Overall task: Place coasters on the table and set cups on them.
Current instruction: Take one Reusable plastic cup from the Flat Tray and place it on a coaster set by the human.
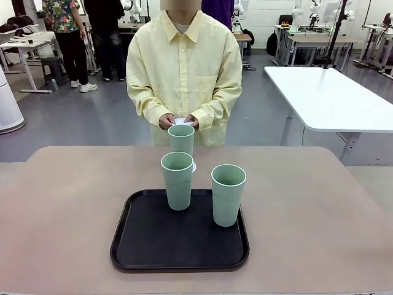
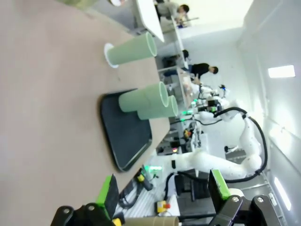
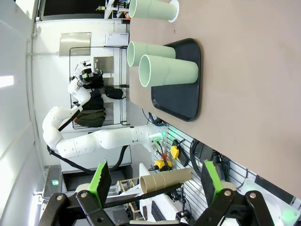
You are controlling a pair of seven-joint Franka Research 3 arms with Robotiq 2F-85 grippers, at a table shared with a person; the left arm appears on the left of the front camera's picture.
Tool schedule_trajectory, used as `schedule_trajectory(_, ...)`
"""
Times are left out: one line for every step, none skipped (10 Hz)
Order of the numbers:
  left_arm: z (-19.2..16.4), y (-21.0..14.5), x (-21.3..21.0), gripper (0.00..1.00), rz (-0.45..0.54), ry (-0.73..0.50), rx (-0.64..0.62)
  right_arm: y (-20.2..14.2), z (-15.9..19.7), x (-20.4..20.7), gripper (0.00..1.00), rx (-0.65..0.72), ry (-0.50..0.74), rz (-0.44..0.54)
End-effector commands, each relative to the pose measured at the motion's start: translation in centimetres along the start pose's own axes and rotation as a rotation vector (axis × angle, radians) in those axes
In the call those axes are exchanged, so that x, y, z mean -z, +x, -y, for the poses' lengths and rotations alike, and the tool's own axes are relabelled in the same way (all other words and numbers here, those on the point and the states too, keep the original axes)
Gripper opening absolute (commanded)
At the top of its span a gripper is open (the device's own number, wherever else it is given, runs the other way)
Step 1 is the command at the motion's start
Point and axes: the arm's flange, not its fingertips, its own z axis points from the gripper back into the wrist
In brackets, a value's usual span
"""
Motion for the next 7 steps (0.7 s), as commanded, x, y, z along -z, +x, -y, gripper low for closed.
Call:
schedule_trajectory(0.83, 0.42, 0.58, 1.0, -0.006, -0.038, 0.064, -0.01, -0.07, -0.04, 1.0, -0.008, 0.01, 0.0)
schedule_trajectory(0.66, 0.42, 0.53, 1.0, -0.044, -0.03, 0.126, -0.01, -0.07, -0.04, 1.0, -0.008, 0.01, 0.0)
schedule_trajectory(0.29, 0.0, 0.15, 1.0, -0.008, -0.012, 0.018, -0.01, -0.07, -0.04, 1.0, -0.008, 0.01, 0.0)
schedule_trajectory(0.29, 0.0, 0.15, 1.0, -0.008, -0.012, 0.018, -0.01, -0.07, -0.04, 1.0, -0.008, 0.01, 0.0)
schedule_trajectory(0.29, 0.0, 0.15, 1.0, -0.008, -0.012, 0.018, -0.01, -0.07, -0.04, 1.0, -0.008, 0.01, 0.0)
schedule_trajectory(0.29, 0.0, 0.15, 1.0, -0.008, -0.012, 0.018, -0.01, -0.07, -0.04, 1.0, -0.008, 0.01, 0.0)
schedule_trajectory(0.29, 0.0, 0.15, 1.0, -0.008, -0.012, 0.018, -0.01, -0.07, -0.04, 1.0, -0.008, 0.01, 0.0)
